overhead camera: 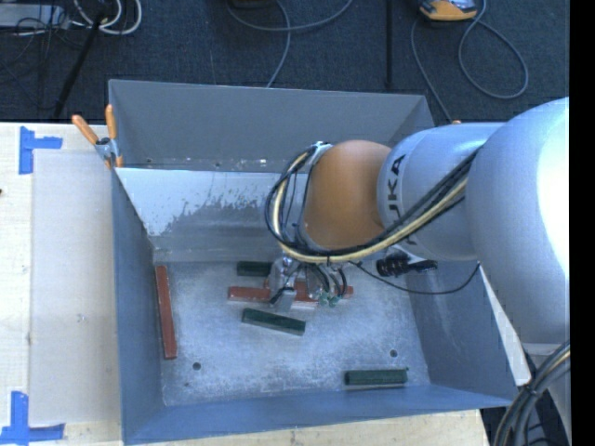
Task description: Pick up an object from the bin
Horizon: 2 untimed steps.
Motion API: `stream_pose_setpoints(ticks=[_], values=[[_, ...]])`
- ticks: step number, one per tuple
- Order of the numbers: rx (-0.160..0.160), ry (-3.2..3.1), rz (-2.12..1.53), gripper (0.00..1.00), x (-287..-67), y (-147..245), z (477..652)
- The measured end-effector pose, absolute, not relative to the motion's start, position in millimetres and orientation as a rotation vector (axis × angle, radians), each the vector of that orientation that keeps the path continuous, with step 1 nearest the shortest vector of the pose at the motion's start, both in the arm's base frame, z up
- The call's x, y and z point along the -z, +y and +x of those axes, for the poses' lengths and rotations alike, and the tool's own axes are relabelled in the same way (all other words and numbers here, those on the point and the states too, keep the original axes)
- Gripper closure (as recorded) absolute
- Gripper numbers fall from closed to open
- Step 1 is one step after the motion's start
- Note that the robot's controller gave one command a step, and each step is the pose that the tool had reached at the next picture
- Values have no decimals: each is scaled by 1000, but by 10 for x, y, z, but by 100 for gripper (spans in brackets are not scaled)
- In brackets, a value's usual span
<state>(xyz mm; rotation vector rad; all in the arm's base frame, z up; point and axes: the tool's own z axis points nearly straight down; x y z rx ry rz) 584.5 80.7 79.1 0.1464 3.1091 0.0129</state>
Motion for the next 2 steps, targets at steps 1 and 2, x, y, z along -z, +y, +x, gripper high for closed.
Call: stream_pose_setpoints(ticks=[1, 2], values=[[-1, 3137, 150, 0, -702, 784, 5772], [-3, 3131, 185, 0, -1172, 981, 5810]])
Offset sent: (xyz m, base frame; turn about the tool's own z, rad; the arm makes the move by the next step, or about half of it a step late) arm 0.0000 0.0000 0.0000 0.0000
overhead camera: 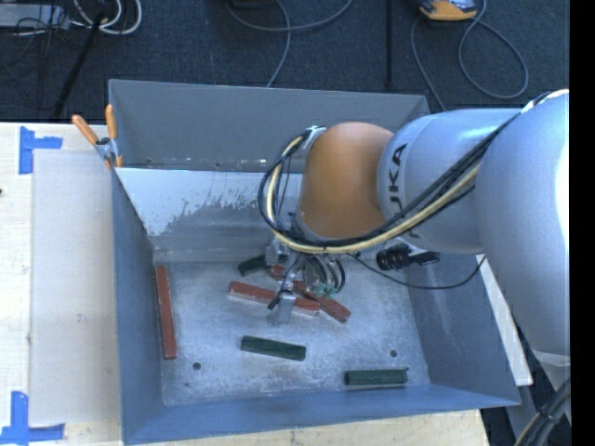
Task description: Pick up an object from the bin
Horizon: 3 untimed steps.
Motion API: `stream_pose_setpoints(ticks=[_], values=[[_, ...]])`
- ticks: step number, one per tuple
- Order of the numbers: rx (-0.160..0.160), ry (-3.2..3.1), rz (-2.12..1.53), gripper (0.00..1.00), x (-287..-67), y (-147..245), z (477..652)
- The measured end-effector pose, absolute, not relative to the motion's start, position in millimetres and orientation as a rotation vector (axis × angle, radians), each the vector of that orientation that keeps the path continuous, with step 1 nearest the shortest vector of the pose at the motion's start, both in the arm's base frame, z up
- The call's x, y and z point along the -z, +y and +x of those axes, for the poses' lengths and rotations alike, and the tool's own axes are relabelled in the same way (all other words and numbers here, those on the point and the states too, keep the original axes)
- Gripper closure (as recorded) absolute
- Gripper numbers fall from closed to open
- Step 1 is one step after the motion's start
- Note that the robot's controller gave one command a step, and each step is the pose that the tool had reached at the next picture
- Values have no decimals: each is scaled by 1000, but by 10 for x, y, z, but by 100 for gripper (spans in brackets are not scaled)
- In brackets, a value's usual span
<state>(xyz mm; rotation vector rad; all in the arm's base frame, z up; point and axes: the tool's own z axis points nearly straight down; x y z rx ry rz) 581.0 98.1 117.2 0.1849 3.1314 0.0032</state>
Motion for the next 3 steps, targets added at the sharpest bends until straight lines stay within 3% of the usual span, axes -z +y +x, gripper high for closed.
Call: stream_pose_setpoints(ticks=[1, 2, 3], values=[[0, 3136, 162, 0, -679, 1005, 6122], [-3, 3126, 164, 100, -748, 1005, 6153], [-5, 3129, 195, 100, -2067, 1339, 5833]])
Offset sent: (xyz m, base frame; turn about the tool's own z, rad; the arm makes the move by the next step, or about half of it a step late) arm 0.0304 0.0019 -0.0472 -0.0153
